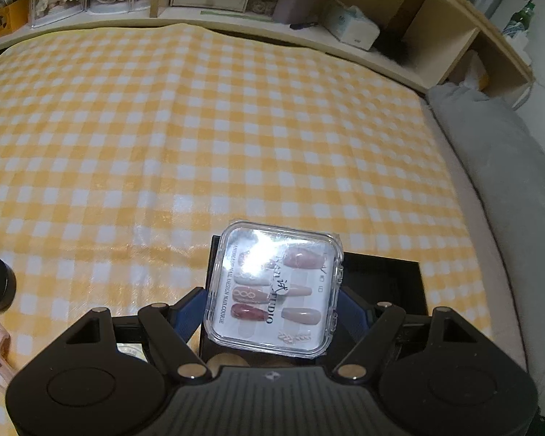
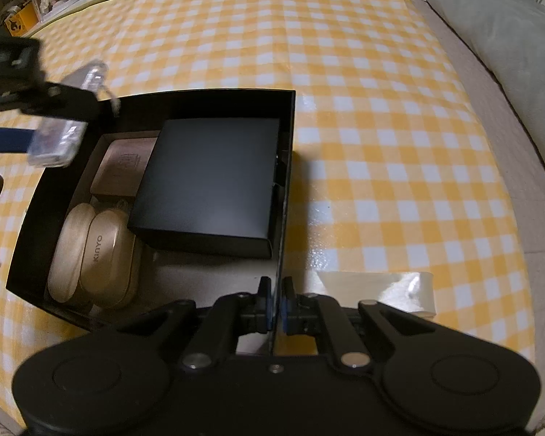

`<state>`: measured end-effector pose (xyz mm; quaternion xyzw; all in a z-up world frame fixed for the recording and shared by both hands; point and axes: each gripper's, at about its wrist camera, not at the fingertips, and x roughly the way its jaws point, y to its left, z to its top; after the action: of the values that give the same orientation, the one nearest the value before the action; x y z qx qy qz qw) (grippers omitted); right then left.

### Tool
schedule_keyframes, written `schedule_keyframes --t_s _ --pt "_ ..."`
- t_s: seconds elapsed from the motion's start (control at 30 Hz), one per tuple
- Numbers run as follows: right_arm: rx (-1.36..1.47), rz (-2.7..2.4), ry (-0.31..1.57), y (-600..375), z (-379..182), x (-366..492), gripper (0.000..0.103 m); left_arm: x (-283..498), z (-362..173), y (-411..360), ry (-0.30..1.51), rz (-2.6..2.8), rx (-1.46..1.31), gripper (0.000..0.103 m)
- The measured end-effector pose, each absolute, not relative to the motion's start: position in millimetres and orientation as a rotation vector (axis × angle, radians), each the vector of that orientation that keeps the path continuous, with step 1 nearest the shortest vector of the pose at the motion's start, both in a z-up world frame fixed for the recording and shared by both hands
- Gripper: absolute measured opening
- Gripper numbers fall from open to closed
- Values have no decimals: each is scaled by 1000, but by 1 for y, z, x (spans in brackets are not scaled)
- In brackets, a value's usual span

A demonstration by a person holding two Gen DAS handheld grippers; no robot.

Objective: Organize rigid objects
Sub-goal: 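Carry the nail case with the left tool into the open box, then open the left tool to release the nail case and lift away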

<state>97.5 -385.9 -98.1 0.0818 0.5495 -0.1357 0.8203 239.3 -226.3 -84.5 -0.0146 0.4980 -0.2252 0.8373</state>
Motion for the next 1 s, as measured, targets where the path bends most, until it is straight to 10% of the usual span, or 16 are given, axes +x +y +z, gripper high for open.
schedule_keyframes --t_s 1.0 --pt "174 -288 1173 -386 -98 98 6 222 -81 -230 1056 -528 54 97"
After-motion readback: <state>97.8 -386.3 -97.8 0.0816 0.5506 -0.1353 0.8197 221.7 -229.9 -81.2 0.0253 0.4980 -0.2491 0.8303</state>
